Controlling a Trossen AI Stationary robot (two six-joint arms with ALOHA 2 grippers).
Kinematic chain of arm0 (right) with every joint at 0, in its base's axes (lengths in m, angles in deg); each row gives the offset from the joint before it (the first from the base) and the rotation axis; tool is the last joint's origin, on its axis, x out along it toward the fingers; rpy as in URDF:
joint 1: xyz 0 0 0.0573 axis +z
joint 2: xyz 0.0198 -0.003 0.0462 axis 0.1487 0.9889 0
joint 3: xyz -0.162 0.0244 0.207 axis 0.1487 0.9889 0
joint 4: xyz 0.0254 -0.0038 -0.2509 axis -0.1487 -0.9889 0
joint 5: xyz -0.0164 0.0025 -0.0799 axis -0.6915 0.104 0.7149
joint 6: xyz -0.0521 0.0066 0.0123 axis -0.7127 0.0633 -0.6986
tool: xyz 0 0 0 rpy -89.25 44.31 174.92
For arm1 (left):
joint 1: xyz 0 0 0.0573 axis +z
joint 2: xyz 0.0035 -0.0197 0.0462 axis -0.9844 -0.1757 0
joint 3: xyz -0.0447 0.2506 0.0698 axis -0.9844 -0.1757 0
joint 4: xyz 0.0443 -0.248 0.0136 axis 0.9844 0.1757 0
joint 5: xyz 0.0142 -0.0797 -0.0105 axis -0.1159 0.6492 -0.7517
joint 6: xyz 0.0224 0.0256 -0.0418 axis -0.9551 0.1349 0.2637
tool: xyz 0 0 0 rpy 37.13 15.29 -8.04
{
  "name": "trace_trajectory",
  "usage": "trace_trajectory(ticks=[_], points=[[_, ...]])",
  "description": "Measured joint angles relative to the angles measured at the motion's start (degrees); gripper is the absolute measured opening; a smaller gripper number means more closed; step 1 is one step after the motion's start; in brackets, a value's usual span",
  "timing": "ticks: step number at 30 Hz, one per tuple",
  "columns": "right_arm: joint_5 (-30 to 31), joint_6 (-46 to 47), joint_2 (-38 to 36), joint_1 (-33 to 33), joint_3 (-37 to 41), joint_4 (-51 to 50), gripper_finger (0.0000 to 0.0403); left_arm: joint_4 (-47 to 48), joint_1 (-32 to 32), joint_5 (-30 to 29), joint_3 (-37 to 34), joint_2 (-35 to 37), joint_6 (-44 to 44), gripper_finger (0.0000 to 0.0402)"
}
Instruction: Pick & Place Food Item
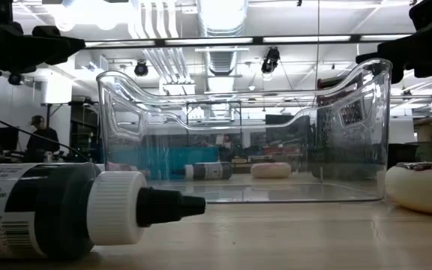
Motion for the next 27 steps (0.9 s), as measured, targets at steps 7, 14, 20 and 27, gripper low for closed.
trace_trajectory(ticks=[7,14,20,27], points=[[0.00,0.00,0.01,-0.02,0.00,0.00,0.0233,-0.02,0.02,0.00,0.00,0.00,0.00,0.0220],[-0.01,-0.01,0.00,0.00,0.00,-0.02,0.0233,-0.01,0.01,0.00,0.00,0.00,0.00,0.0220],[-0.02,0.00,0.00,-0.02,0.00,-0.02,0.0233,0.00,0.02,0.00,0.00,0.00,0.00,0.0220],[-0.06,1.67,0.01,0.00,0.00,0.33,0.0233,-0.15,0.00,0.07,0.00,0.00,0.60,0.0220]])
